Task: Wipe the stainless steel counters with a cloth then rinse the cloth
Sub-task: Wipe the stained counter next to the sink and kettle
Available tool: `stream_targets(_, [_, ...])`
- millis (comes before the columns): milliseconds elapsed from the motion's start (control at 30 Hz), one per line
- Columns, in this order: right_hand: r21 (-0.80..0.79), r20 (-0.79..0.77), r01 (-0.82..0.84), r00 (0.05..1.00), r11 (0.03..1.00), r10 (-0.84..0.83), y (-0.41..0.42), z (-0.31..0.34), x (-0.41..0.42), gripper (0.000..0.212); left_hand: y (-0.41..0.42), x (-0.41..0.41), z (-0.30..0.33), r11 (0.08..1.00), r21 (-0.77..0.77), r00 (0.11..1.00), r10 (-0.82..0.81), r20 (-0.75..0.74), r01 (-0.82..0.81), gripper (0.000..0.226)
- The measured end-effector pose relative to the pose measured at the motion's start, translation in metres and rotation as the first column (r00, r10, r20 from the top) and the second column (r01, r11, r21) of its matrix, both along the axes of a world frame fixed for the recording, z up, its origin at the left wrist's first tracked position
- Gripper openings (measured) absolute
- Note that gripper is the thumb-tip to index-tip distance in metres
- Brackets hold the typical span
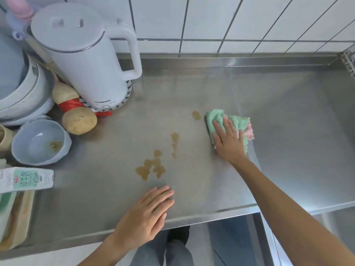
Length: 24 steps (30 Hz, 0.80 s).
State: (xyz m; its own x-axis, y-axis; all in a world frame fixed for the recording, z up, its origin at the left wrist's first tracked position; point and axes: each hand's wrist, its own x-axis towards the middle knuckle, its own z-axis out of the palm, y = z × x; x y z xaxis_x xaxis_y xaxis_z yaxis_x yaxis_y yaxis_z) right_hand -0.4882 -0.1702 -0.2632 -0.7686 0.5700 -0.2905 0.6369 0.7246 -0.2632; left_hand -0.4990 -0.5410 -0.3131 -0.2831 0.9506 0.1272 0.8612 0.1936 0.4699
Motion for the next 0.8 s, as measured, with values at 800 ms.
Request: stream_targets(800, [0.044,-0.018,-0.076,0.997,0.996,0.077,-0.062,-0.012,-0.033,0.052,0.000,0.002,-0.003,0.999,-0.039,0.994,0.015,-0.107,-0.020,0.044])
